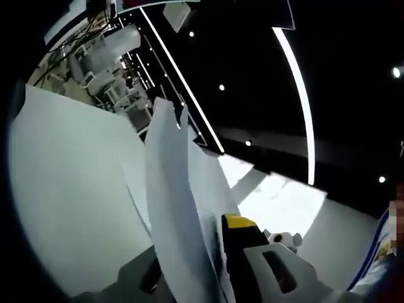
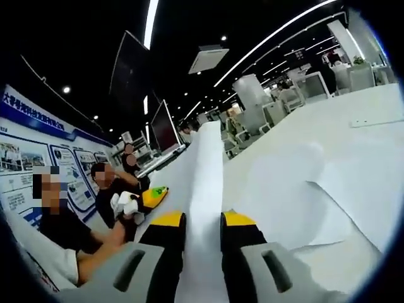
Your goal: Organize the stack of printing papers by aligning and flattening the scattered papers on the table
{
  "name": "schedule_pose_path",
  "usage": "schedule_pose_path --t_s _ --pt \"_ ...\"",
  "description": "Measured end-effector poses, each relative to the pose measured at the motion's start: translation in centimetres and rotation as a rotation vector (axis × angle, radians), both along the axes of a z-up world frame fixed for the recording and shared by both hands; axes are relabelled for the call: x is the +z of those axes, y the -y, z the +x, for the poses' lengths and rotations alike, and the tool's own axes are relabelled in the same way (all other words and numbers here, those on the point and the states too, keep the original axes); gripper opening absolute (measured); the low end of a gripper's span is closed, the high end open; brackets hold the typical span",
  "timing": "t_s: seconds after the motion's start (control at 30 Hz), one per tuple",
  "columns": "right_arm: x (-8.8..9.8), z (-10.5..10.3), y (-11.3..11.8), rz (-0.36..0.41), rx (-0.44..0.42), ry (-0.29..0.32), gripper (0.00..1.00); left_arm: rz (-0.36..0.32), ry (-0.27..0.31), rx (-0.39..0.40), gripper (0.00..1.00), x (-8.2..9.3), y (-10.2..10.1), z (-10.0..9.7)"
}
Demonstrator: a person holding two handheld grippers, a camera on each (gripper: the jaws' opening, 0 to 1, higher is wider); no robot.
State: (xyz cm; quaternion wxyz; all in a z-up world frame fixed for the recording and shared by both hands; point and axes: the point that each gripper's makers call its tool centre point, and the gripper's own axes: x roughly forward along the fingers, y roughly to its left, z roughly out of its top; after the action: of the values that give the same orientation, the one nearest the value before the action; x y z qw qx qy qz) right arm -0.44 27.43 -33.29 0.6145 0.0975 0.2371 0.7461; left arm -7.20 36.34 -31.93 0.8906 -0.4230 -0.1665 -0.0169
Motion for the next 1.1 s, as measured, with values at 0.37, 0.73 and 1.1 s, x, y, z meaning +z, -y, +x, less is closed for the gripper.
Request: schedule_pose_path --t_s 0.37,0.73,1.1 --pt "-0.6 -0.8 -0.2 -0.010 0.008 0.002 0.19 -0.002 -0.005 0.011 0.09 -0.2 -0.1 0.1" --pt "-1.5 -0.7 0.1 -0.037 -0.021 0.060 0.28 -0.039 0.008 0.019 0.09 -0.2 -0.5 0.0" --pt "-1.1 0.4 0.4 -0.045 -0.039 0.085 0.28 0.008 -0.023 0.025 0.06 -0.3 -0.7 1.3"
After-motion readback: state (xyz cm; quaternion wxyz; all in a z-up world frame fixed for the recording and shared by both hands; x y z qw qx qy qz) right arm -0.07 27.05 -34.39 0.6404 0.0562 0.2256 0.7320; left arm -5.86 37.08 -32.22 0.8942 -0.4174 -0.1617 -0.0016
